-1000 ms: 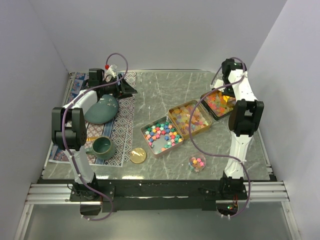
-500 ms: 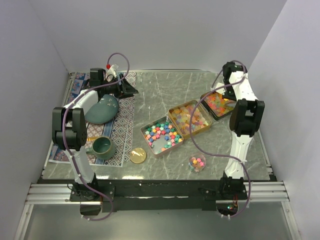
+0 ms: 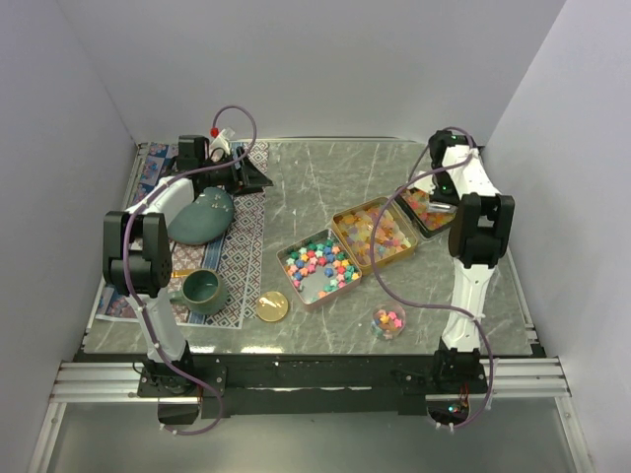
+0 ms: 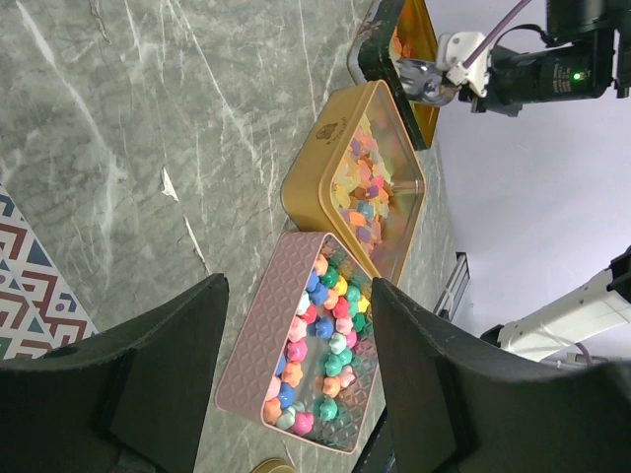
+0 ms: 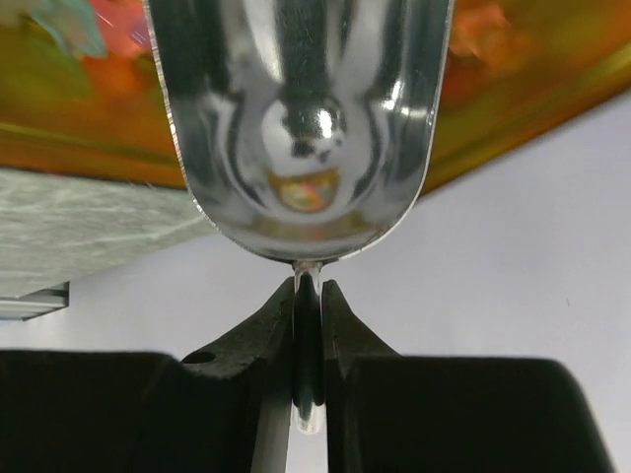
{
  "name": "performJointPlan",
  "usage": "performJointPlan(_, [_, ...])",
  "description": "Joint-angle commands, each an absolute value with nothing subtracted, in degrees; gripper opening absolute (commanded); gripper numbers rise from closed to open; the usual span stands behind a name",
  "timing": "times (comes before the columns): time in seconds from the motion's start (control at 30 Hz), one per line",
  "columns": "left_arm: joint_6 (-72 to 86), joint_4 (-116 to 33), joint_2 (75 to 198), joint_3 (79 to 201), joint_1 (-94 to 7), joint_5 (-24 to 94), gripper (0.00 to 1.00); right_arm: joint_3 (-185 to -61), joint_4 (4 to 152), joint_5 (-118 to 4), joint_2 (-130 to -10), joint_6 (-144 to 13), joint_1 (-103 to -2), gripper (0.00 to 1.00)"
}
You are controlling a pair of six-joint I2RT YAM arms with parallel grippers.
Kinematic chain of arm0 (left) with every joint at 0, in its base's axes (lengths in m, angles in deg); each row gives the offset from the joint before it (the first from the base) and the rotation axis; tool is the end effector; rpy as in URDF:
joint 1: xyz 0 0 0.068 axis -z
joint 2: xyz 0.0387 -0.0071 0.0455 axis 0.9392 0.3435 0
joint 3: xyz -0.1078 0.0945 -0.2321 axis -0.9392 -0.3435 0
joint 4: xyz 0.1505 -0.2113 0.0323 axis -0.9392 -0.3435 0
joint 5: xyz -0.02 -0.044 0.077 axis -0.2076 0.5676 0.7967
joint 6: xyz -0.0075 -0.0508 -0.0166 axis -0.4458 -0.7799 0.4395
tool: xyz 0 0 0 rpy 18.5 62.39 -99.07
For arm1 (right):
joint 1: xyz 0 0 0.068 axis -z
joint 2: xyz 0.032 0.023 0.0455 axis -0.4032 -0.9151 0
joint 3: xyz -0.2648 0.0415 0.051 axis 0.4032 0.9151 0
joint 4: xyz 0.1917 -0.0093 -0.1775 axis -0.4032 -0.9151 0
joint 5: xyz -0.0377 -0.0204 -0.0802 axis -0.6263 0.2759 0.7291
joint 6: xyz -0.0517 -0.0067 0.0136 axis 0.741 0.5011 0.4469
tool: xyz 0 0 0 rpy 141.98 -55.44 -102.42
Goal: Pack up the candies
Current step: Scoop the fake candies from the storage box.
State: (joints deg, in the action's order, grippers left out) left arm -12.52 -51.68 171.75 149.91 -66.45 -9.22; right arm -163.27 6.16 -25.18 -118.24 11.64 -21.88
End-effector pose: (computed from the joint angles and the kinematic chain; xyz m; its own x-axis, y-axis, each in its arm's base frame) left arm 0.4299 -0.0544 0.2415 -0.8528 -0.2585 -0.4537 0.2800 0.5070 -0.8152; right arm 0.4472 -0.0293 0.2127 -0.3978 -0.8456 0.3559 -0.9157 0.3422 -0.2105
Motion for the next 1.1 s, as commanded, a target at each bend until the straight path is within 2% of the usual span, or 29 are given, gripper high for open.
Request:
performJointPlan(0.0, [-10.91,-50.96,170.70,150.02,-65.78,-8.94,0.65,-162.39,4.06,-27.26,-119.99,15.87,-23.24,0.00])
performJointPlan(0.57, [-11.79,-50.35,170.96,149.85,-64.20,-9.20,0.65,-168.02,4.49,-29.45,-126.67,2.69,-26.85,0.00])
performJointPlan(1.07, [-4.06,-59.74,171.05,152.66,-64.29,-8.42,0.65,-165.74,7.73,-49.05,-125.80,-1.97,-26.50,0.00])
